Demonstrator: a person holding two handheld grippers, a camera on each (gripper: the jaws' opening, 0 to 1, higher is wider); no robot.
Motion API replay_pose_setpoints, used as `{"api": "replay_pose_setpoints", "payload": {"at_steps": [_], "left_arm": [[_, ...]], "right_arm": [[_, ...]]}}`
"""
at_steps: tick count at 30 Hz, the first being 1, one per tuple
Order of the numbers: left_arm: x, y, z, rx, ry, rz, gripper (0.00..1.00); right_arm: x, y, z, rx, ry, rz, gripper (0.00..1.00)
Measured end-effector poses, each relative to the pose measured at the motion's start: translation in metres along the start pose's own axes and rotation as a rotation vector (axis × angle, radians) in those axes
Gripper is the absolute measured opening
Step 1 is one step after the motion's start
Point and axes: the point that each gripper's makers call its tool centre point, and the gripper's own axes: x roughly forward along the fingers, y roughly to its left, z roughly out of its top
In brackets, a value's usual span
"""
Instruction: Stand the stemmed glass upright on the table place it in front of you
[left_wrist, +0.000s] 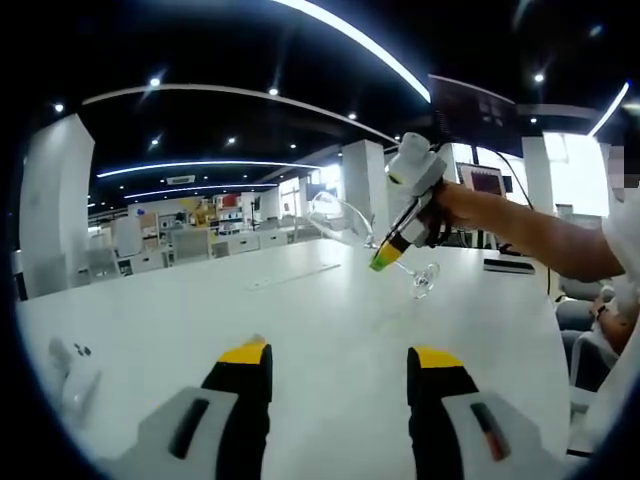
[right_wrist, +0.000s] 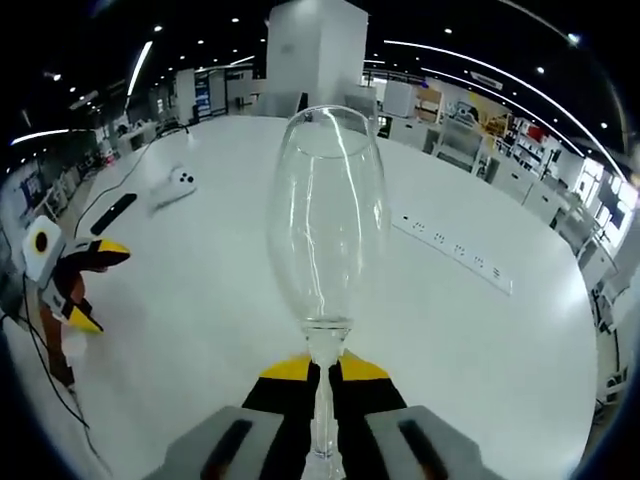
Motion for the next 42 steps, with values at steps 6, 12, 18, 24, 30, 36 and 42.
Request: {"api": "replay_pose_setpoints", "payload": {"at_steps": [6, 12, 18, 24, 30, 36, 42], "left_arm": [[0.000, 0.000, 0.000, -0.001, 0.002, 0.000, 0.54], [0.001, 0.000, 0.000, -0.002, 0.004, -0.001, 0.54], [0.001, 0.000, 0.000, -0.003, 0.003, -0.001, 0.54], [0.001, 0.000, 0.000, -0.004, 0.002, -0.001, 0.54], [0.001, 0.000, 0.000, -0.003, 0.001, 0.000, 0.54], [0.001, 0.000, 0.000, -0.004, 0.002, 0.001, 0.54], [0.001, 0.000, -0.001, -0.003, 0.002, 0.003, 0.54]], "right_arm": [[0.000, 0.001, 0.003, 0.006, -0.024, -0.005, 0.10], [-0.001, 0.002, 0.007, 0.017, -0.055, -0.008, 0.10], [-0.002, 0.007, 0.009, 0.023, -0.085, -0.008, 0.10], [-0.006, 0.007, 0.014, 0.033, -0.139, -0.015, 0.10], [-0.006, 0.005, 0.016, 0.050, -0.173, -0.017, 0.10], [-0.004, 0.003, 0.014, 0.059, -0.181, -0.020, 0.10], [-0.005, 0.002, 0.012, 0.070, -0.228, -0.032, 0.10]]}}
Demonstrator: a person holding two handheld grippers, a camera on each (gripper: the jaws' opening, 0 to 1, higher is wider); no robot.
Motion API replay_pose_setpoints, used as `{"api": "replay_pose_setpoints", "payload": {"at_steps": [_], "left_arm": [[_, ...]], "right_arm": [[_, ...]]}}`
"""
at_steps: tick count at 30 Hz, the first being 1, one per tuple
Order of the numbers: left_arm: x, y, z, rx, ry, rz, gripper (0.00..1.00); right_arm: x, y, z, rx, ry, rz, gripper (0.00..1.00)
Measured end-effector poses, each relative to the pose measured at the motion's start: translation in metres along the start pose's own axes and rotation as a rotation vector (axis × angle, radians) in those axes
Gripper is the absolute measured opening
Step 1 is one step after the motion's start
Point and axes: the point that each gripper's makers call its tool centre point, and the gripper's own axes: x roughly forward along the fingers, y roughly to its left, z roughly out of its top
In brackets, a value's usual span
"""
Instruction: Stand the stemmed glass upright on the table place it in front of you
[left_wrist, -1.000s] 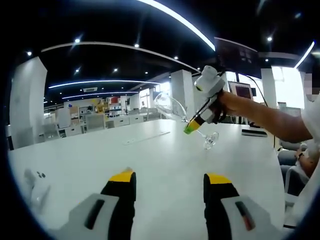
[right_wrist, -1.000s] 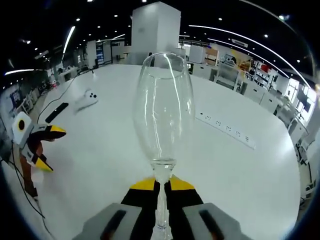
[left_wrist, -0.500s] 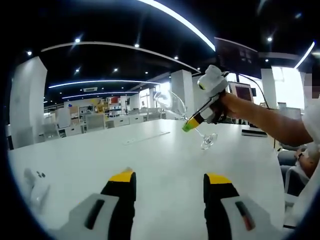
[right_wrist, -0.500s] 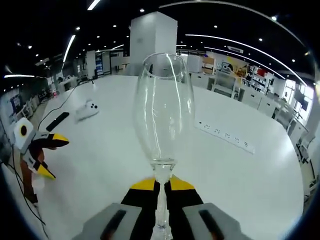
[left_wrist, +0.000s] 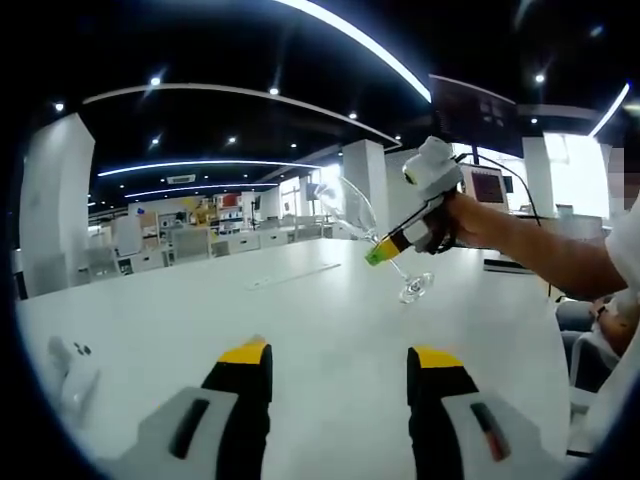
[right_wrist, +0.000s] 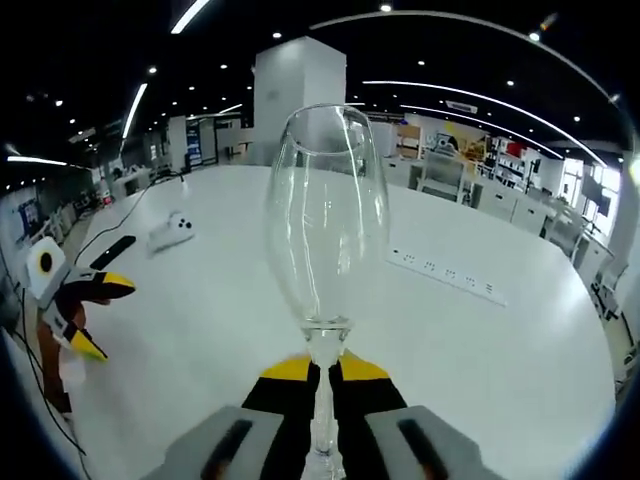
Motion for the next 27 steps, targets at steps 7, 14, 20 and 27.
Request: {"api": "replay_pose_setpoints", "payload": {"at_steps": [7, 14, 20, 27], "left_arm": [[-0.0005, 0.0004, 0.0000, 0.000, -0.001, 0.002, 0.54], [-0.0011, 0.0007, 0.0001, 0.000, -0.001, 0.003, 0.54], [-0.0014, 0.0008, 0.0003, 0.000, -0.002, 0.003, 0.54], [-0.0016, 0.0006, 0.0003, 0.000, -0.002, 0.004, 0.54]], "right_arm": [[-0.0004, -0.0004, -0.0001, 0.005, -0.025, -0.009, 0.10], [-0.0022, 0.0006, 0.0014, 0.014, -0.052, -0.019, 0.10], [-0.0046, -0.0013, 0.0046, 0.023, -0.090, -0.032, 0.10], [-0.0058, -0.0032, 0.0043, 0.045, -0.122, -0.039, 0.10]]}}
